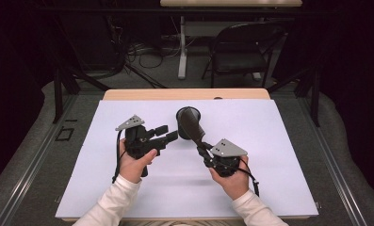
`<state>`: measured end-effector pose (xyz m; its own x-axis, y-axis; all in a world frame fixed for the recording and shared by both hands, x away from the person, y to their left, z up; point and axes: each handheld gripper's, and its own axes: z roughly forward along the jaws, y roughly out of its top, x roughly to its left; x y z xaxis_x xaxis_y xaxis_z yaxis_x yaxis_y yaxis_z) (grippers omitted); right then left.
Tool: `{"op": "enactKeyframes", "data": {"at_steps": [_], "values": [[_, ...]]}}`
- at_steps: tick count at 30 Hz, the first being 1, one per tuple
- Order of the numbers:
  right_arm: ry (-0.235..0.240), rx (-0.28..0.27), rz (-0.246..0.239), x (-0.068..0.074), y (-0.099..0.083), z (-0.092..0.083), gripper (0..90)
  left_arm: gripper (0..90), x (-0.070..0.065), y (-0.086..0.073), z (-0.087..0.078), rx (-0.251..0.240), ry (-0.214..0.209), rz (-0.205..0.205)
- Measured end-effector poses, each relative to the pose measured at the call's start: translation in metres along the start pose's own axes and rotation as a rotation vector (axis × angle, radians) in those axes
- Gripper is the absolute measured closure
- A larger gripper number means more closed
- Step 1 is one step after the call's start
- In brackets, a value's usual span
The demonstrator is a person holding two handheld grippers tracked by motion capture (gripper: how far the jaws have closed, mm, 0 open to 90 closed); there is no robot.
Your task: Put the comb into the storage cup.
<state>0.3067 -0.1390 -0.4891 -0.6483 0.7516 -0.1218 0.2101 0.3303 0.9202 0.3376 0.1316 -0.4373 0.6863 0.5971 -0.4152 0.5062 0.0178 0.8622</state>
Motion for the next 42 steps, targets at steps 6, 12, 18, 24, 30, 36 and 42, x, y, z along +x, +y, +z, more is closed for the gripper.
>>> {"op": "enactKeyframes", "data": {"at_steps": [6, 12, 18, 24, 30, 36, 42], "values": [[0.002, 0.003, -0.020, 0.005, -0.003, 0.002, 72.5, 47.8, 0.000, -0.004, 0.001, 0.003, -0.006, -0.002], [0.007, 0.001, -0.034, 0.010, -0.005, 0.002, 72.6, 50.2, 0.002, -0.006, 0.000, -0.005, -0.017, -0.034], [0.013, 0.004, -0.050, 0.017, -0.008, 0.004, 72.6, 53.9, 0.005, -0.008, -0.001, -0.023, -0.010, -0.054], [0.018, -0.001, -0.066, 0.022, -0.008, 0.005, 72.5, 56.6, 0.007, -0.007, -0.004, -0.042, -0.017, -0.057], [0.023, -0.004, -0.068, 0.024, -0.009, 0.005, 72.6, 59.7, 0.007, -0.006, -0.006, -0.058, -0.018, -0.065], [0.029, -0.003, -0.074, 0.026, -0.009, 0.005, 72.6, 62.7, 0.007, -0.006, -0.007, -0.071, -0.022, -0.078], [0.032, -0.004, -0.075, 0.029, -0.009, 0.007, 72.5, 65.8, 0.007, -0.008, -0.006, -0.076, -0.024, -0.087]]}}
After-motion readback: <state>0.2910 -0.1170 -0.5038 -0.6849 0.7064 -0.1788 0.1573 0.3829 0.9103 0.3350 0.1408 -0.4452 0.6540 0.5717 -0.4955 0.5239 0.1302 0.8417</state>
